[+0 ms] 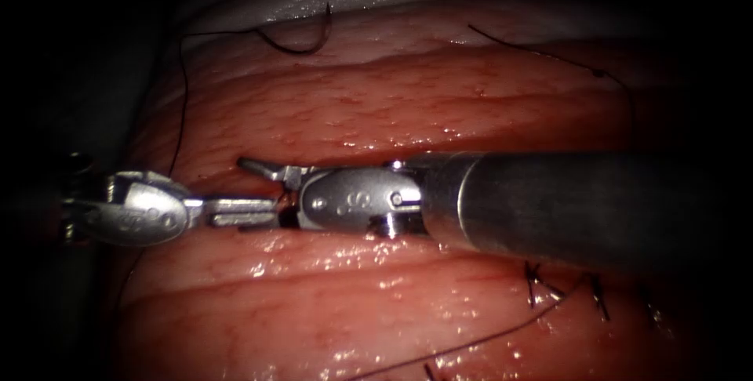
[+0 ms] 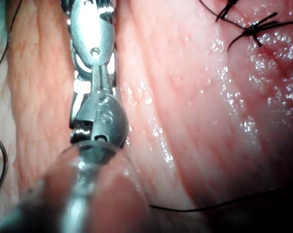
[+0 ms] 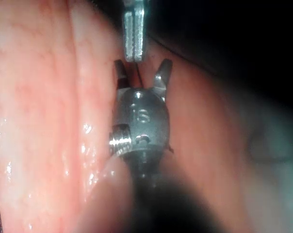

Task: Wound Closure
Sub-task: Snip the suture with the right tool.

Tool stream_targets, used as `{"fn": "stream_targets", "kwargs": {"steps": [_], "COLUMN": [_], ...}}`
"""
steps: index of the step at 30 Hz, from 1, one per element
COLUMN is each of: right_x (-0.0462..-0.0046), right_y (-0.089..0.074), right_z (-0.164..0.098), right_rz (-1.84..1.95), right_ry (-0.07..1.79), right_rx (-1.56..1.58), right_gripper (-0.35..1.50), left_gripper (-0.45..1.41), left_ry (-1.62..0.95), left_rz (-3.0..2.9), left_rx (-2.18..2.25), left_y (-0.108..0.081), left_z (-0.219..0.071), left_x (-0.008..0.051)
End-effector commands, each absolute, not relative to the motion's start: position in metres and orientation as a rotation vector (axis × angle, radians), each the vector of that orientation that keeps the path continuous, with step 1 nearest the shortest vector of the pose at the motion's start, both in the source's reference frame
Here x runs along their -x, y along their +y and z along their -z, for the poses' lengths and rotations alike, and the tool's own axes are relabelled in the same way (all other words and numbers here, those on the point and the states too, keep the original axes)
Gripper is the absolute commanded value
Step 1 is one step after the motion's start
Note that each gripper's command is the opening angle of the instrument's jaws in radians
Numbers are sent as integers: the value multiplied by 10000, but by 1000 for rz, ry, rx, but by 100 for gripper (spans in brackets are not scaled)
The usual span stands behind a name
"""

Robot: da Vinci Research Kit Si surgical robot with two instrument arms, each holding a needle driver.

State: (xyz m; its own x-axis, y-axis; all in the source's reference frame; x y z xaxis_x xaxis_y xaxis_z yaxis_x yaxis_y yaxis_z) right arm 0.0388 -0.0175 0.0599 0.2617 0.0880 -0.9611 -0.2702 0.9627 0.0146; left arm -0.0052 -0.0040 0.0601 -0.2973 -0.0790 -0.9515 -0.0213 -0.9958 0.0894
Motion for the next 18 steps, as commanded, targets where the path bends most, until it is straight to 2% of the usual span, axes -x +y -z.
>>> {"fn": "stream_targets", "kwargs": {"steps": [1,13,18], "right_x": [-398,-408,-409], "right_y": [-174,-173,-176], "right_z": [-604,-604,-601], "right_rz": [-243,-227,-223], "right_ry": [1288,1309,1314], "right_rx": [165,164,162], "right_gripper": [125,121,83], "left_gripper": [-45,-45,-45], "left_ry": [-132,-132,-133], "left_rz": [2497,2497,2497], "left_rx": [-1841,-1841,-1841], "left_y": [-40,-40,-40], "left_z": [-606,-606,-607], "left_x": [57,58,57]}}
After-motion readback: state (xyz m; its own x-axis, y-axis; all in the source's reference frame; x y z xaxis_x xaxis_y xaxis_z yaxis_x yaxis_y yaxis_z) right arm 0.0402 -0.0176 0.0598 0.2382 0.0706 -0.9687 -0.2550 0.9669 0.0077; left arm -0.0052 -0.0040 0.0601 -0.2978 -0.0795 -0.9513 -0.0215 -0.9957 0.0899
